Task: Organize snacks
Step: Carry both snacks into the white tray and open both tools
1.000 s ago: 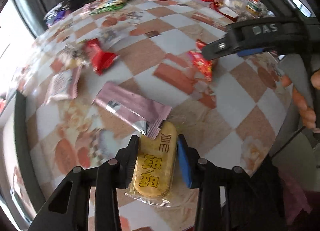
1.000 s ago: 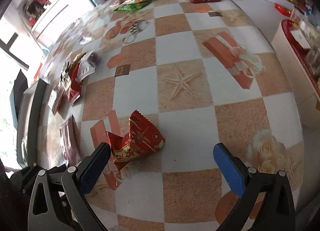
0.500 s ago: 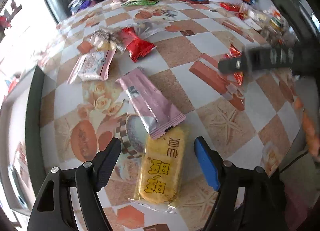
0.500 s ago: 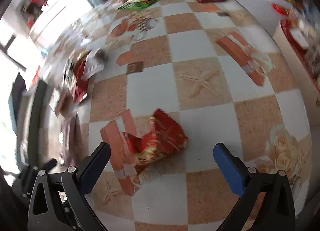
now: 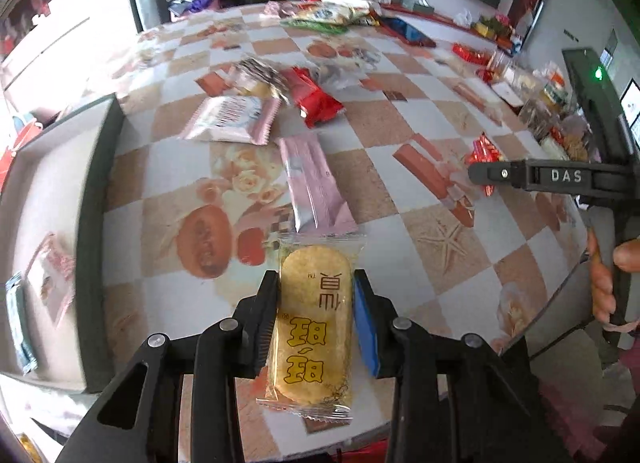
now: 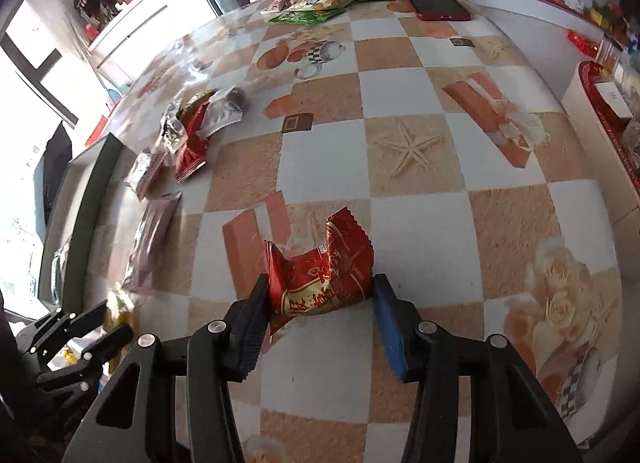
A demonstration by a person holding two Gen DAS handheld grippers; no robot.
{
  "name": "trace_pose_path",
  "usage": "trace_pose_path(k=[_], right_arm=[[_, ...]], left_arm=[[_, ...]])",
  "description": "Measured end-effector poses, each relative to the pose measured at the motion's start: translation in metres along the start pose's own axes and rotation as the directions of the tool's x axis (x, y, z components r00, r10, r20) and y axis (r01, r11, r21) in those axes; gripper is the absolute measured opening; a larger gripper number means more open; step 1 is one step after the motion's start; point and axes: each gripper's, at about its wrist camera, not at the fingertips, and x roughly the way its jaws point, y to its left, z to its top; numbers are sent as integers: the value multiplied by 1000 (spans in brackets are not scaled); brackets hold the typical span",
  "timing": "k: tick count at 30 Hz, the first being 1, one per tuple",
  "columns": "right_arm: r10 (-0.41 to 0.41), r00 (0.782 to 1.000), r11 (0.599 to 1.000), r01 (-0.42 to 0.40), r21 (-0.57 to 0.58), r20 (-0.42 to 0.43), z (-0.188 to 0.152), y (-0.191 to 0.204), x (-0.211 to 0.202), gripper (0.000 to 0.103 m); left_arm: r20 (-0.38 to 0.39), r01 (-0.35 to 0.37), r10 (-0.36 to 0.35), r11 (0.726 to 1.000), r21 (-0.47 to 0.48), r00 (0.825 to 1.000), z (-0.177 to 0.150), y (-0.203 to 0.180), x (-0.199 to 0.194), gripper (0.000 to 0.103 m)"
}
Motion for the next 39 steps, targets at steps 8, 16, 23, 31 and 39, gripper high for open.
trace_pose_path(k=[8,16,23,31,39], right_arm=[[58,998,997,-57,-45,10,0,31,-6,51],[128,992,980,-128,-152,-9,9,99,-3,51],[195,979,940,-202,-274,-51,20,179,13,51],[275,955,873,-297,-387,-113,30,274,40,51],[303,937,825,-350,-444,-175,31,336,70,51]], left_arm=[[70,-36,41,997,-74,997,-1,33,-32,39],[112,-126,147,976,-176,983,-4,91,-58,39],[116,-189,232,935,-301,966,-7,152,-72,39],[74,-250,304,881,-402,950,-13,205,-70,39],[19,-275,319,845,-460,948,-23,239,-56,39]])
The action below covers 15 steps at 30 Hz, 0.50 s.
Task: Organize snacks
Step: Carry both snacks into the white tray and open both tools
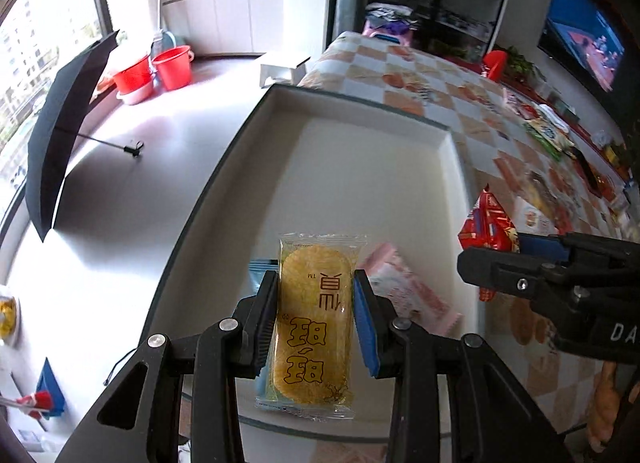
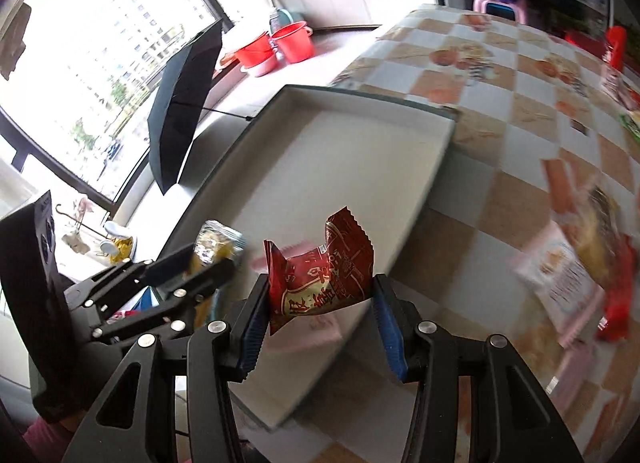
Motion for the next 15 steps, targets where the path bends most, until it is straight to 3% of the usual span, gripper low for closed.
trace_pose_path(k=[4,5,6,7,9,15], right_arm=[[13,1000,1000,-13,-1,-21,9,5,17,52],[17,999,1000,-17,1,-30,11,4,20,59],[16,999,1000,-16,8,-41,12,2,24,64],[16,999,1000,-15,16,-45,13,1,25,80],[45,998,999,-44,30,-33,12,-4,21,83],[-151,988,988,150,41,29,14,-43,-7,83]], left_arm=[[-17,-4,4,1000,-7,1000,0,7,11,41],[-18,-8,8,1000,-4,1000,-1,6,13,42],[-21,-9,9,1000,0,1000,-2,6,15,49],[-22,-10,10,1000,3,1000,-3,5,16,62],[-8,-7,7,1000,4,1000,-6,3,15,74],[24,23,-24,998,60,999,-10,-13,9,77]])
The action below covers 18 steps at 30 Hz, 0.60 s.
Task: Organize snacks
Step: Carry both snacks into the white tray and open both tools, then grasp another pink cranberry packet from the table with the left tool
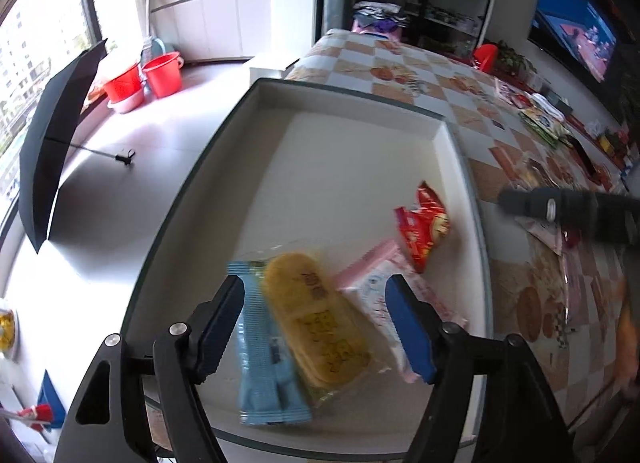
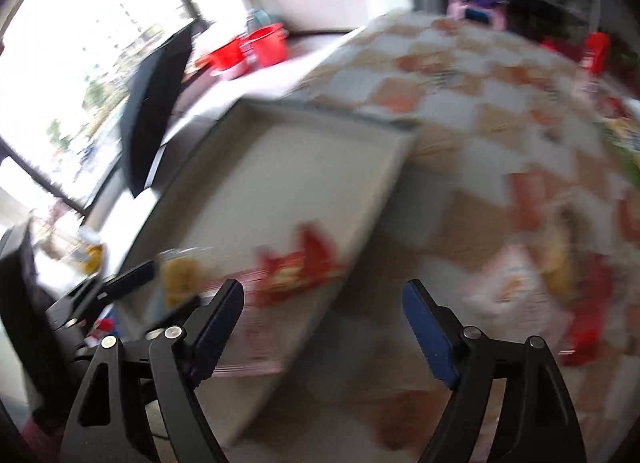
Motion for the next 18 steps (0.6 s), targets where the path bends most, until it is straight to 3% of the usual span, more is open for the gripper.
trace_pose_path(k=[4,9,14,17,18], right_arm=[[-156,988,977,153,150,10,6,-69,-12,83],[-291,957,907,281,314,-17,14,-148,-10,83],[-330,943,895,327,303,-45,23,-172,11,83],[-389,918,890,396,227,-76,20,-170,26,94],[-379,923,894,382,235,-60,17,-172,24,94]], left_arm=[[11,29,-30,999,26,999,-2,-13,-5,77],[15,92,-93,994,56,996,-9,-33,-15,78],[-3,131,-131,986,99,991,-14,-53,-20,79],[-19,158,-157,980,124,987,-19,-66,-21,79],[-21,167,-166,976,136,986,-20,-72,-22,79]])
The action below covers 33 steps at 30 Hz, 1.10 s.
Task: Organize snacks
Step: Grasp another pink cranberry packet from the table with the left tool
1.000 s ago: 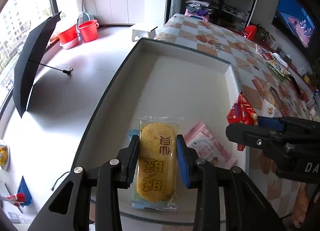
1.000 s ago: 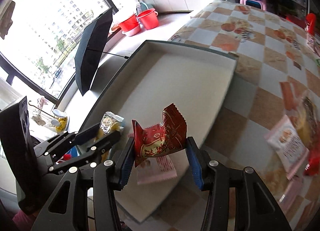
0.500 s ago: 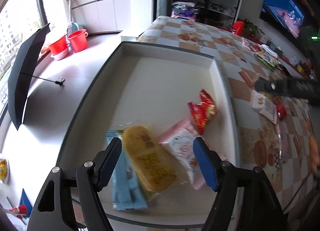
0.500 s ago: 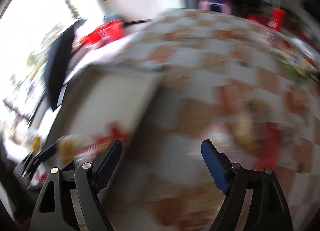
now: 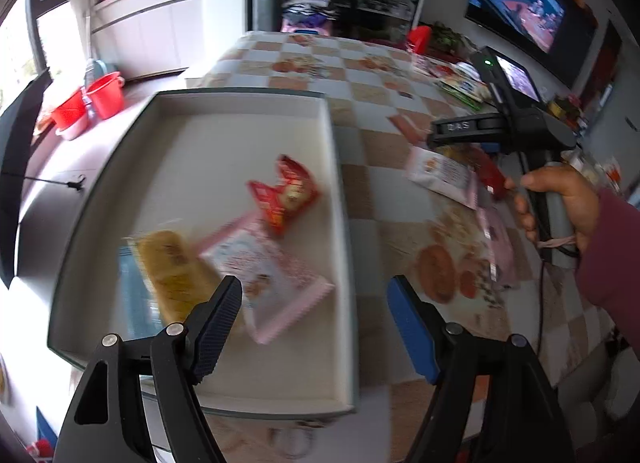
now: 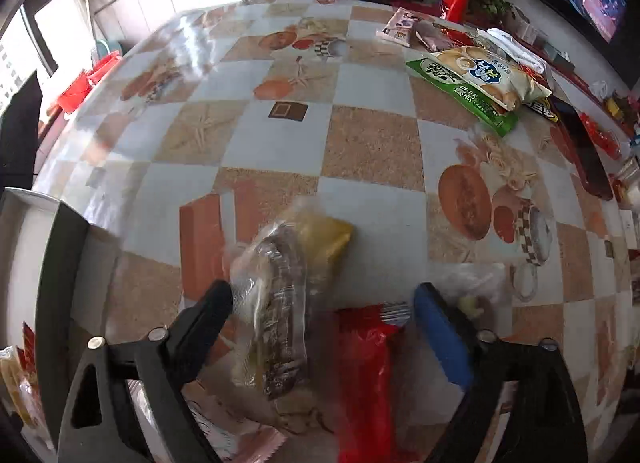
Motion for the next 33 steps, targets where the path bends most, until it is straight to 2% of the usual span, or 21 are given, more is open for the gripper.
trace_pose_path(k=[5,8,9,10,13,16,18,20,21,22,24,25,27,31,33], right_arm=[[-19,1000,1000,19,17,4,-20,-24,-12,94],[-38,999,999,38,32,7,-46,-48,-29,94],[-39,999,999,38,37,7,-57,-58,-35,95],[-38,999,999,38,39,-4,-65,-65,-38,102],[-42,999,998,42,49,-13,-86,-85,-50,102],[-38,998,999,37,18,46,-113,-98,-81,102],[0,999,999,-1,42,36,-129,-109,-90,102],[35,999,996,-35,78,7,-147,-118,-88,102],[42,999,995,-40,93,-14,-159,-121,-84,103],[23,1000,996,-22,86,-4,-165,-120,-83,103],[-24,999,999,23,47,29,-179,-116,-85,103],[-19,999,999,17,43,46,-184,-115,-86,103],[-19,998,999,16,41,66,-188,-114,-87,103],[-19,996,999,16,39,88,-192,-113,-88,103],[-16,995,999,13,32,97,-193,-113,-88,103]], left_arm=[[-14,34,-34,998,45,999,-2,-27,4,79],[-24,58,-57,996,65,998,3,-43,4,80],[-28,63,-62,996,69,998,7,-50,5,80],[-35,71,-68,995,68,997,12,-56,7,81],[-66,113,-111,993,31,992,33,-70,16,82],[-120,166,-171,985,-56,978,54,-76,35,83],[-173,199,-229,964,-176,958,68,-77,55,83],[-215,213,-287,926,-312,933,77,-73,76,83],[-238,209,-321,893,-400,917,81,-70,89,83],[-250,195,-333,870,-452,909,83,-69,97,83],[-262,145,-318,842,-519,911,85,-68,109,83],[-265,119,-295,842,-526,918,87,-69,112,83],[-252,55,-205,865,-499,946,95,-77,113,83],[-267,-42,-86,896,-442,960,105,-91,123,83],[-268,-62,-63,898,-435,961,110,-94,127,83]])
